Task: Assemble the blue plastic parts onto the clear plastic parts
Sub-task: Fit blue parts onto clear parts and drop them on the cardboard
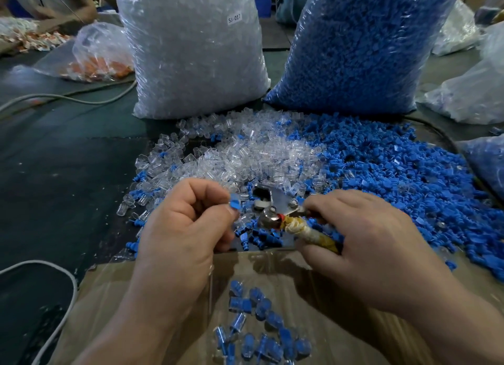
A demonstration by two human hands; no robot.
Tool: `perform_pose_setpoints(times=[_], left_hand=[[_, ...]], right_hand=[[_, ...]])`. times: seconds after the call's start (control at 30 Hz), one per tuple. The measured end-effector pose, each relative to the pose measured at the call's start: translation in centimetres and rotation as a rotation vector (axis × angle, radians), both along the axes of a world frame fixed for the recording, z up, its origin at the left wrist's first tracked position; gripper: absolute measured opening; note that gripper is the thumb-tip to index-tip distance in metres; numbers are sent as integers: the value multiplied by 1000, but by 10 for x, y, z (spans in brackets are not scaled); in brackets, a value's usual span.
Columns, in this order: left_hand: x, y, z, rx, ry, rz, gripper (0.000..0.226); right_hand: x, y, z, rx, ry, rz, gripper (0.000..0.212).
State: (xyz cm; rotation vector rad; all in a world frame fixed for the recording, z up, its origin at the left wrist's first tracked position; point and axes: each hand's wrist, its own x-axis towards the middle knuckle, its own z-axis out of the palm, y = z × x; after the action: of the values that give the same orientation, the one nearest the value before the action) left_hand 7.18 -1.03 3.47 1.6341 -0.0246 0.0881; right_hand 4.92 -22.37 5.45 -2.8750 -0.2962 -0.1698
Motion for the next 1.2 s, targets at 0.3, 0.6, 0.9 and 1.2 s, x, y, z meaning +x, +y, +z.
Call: perform_pose_setpoints(times=[0.3,0.6,0.9,1.2], left_hand=[[0,-9,-2,254,226,-166,20],[-5,-15,-11,475,-24,-149,12],[-8,-13,1,360,-40,-194,37],[-5,-6,3,263,-15,-356,48]], right_hand=[[24,-6,-11,-219,119,-83,72],[0,27,-11,25,-197,193,26],[-1,25,-13,126,-233,213,8],[-10,37,-2,385,48,104,32]])
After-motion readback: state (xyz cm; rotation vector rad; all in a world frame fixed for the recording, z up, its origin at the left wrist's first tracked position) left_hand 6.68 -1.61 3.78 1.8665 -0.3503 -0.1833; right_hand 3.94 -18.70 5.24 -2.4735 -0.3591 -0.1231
